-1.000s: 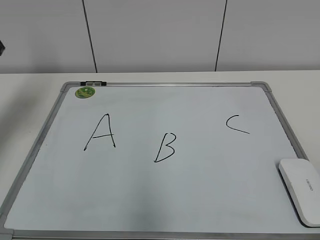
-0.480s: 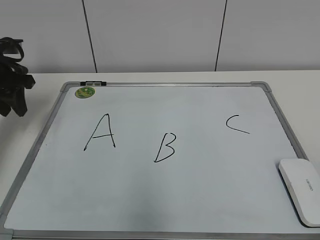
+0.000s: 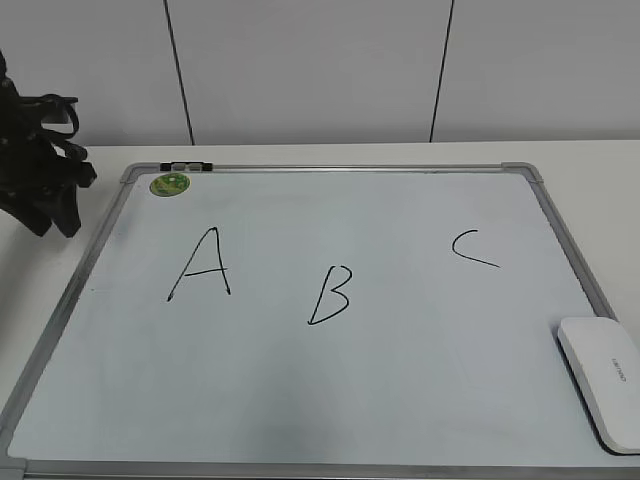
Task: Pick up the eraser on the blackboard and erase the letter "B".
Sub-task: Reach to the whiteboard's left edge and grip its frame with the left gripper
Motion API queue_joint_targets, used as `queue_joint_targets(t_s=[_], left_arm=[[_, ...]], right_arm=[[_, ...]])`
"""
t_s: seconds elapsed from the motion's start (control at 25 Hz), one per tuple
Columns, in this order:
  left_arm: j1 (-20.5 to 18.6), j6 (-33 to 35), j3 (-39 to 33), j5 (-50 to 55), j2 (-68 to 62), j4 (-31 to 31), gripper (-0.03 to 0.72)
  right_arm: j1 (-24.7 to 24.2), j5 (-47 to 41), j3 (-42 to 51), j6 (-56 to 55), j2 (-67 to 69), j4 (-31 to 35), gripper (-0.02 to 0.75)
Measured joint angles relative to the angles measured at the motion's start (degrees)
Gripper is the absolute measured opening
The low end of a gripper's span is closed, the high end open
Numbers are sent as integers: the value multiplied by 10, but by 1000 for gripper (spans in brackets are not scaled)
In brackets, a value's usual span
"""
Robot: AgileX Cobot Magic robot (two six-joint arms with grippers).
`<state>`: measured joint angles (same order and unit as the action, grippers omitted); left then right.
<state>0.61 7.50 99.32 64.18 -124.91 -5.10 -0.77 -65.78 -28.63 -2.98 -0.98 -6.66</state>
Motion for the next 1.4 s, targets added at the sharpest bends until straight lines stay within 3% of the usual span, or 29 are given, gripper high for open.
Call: queue_joint_targets(t_s=[0.84, 1.16, 1.4], left_arm=[[0, 2, 5, -1, -64, -28, 304], [0, 3, 7, -2, -67, -45, 228], [0, 3, 7, 0, -67, -56, 101]], right_arm=[[0, 0, 0, 0, 0, 0, 554], [0, 0, 0, 0, 0, 0, 554], [0, 0, 0, 0, 0, 0, 554]])
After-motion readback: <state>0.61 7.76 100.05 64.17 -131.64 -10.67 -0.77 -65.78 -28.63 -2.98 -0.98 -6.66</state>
